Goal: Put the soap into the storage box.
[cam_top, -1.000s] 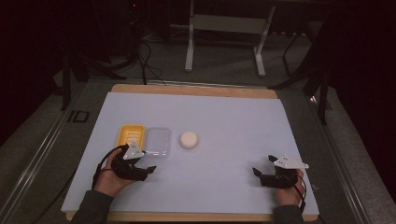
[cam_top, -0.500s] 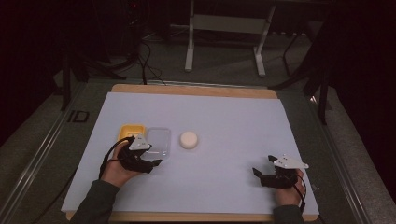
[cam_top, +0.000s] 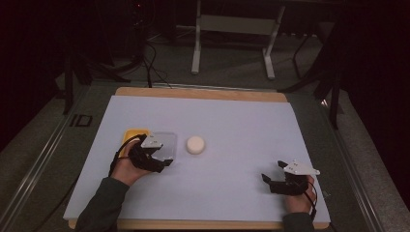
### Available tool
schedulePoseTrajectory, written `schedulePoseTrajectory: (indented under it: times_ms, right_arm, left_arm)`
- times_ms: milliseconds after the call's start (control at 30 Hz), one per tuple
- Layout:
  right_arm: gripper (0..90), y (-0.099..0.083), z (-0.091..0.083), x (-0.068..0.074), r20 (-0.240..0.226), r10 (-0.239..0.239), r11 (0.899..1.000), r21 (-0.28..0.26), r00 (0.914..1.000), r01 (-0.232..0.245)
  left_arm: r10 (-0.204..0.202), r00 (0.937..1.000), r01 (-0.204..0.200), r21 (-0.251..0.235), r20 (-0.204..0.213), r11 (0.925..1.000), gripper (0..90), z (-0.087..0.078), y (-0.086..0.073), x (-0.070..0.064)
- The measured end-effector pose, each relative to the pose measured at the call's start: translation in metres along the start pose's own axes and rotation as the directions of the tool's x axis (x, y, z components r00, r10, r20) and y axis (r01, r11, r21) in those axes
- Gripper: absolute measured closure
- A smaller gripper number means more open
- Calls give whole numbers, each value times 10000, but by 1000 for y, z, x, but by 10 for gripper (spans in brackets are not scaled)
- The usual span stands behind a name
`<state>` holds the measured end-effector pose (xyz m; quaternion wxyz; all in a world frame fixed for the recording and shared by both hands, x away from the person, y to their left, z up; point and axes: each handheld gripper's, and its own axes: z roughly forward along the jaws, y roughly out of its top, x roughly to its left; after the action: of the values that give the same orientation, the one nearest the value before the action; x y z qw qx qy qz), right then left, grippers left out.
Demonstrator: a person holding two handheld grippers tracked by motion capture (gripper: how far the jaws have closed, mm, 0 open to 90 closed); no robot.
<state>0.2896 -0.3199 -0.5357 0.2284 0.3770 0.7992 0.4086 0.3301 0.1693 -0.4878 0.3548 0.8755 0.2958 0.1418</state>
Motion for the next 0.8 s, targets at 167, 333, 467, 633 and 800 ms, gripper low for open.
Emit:
schedulePoseTrajectory:
  times_ms: [167, 333, 467, 633, 800]
  right_arm:
    - [150, 0, 0, 0, -13, 12, 10000, -24, 10000, -12]
    - [150, 0, 0, 0, -13, 16, 10000, -35, 10000, -16]
    - [150, 0, 0, 0, -17, 17, 10000, -36, 10000, -17]
    - [150, 0, 0, 0, -16, 12, 10000, -68, 10000, -12]
    - [151, 0, 0, 0, -27, 3, 10000, -71, 10000, -3]
  left_arm:
    - [121, 9999, -122, 48, 99, 9999, 279, 5, 7, 3]
    - [177, 9996, -179, 75, 197, 9998, 271, 9, 11, 5]
    - [229, 9993, -231, 56, 298, 9997, 261, 13, 16, 7]
    - [350, 9981, -356, 119, 510, 9993, 253, 20, 24, 9]
    - [369, 9970, -381, 167, 673, 9991, 252, 26, 30, 13]
